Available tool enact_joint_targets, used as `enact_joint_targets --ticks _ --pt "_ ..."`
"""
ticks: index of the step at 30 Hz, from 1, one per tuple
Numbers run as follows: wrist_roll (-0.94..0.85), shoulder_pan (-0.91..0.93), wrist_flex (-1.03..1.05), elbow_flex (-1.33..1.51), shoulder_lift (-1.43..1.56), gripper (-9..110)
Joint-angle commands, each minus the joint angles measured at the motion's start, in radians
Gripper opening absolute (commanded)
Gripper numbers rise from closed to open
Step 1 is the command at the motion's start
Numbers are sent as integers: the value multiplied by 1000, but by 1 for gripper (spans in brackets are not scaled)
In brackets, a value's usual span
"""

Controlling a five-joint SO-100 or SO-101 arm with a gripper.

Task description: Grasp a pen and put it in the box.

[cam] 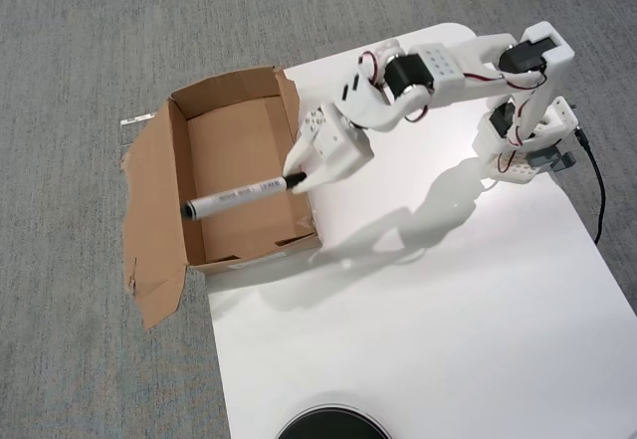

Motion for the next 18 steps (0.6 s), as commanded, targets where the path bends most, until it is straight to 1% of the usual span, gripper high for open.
enact_joint_targets --ticks 1,4,6,12,18 --pt "8 108 -15 -48 29 0" --pt "8 165 -63 -48 -9 0" --pt "8 185 -130 -48 -52 0" --pt "8 188 -354 -47 -198 0" --pt "8 189 -440 -48 -308 0"
